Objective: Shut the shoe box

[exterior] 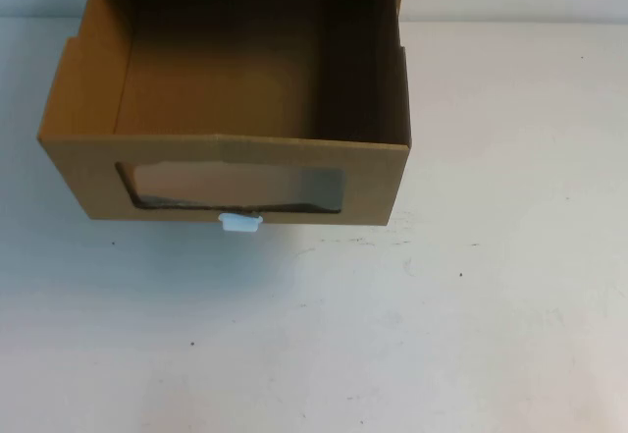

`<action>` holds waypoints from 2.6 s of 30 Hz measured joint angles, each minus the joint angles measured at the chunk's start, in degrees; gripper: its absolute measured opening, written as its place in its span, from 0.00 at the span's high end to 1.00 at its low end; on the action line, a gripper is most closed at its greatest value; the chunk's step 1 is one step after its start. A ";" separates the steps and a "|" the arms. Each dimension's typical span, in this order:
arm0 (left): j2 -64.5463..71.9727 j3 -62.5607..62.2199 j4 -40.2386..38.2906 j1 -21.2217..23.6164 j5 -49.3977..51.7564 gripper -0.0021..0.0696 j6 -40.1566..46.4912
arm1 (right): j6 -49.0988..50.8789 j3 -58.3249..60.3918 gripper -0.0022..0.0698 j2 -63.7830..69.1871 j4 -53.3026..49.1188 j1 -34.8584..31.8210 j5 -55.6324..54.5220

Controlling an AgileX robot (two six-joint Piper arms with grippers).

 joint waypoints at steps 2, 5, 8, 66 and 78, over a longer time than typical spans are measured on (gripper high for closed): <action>0.00 0.00 0.00 0.00 0.00 0.97 0.00 | 0.00 0.00 0.99 0.00 0.00 0.00 0.00; 0.00 0.00 0.00 0.00 0.00 0.97 0.00 | 0.00 0.00 0.99 0.00 0.00 0.00 0.00; 0.00 0.00 0.13 0.00 0.00 0.97 0.00 | 0.00 0.00 0.99 0.00 0.00 0.00 0.00; 47.85 -56.01 -28.55 0.00 17.06 0.97 11.88 | -0.16 -1.59 0.99 0.00 46.55 0.51 -7.14; 95.80 -118.90 -40.55 0.00 46.08 0.97 21.18 | -12.12 -20.77 0.99 16.44 44.41 0.51 23.12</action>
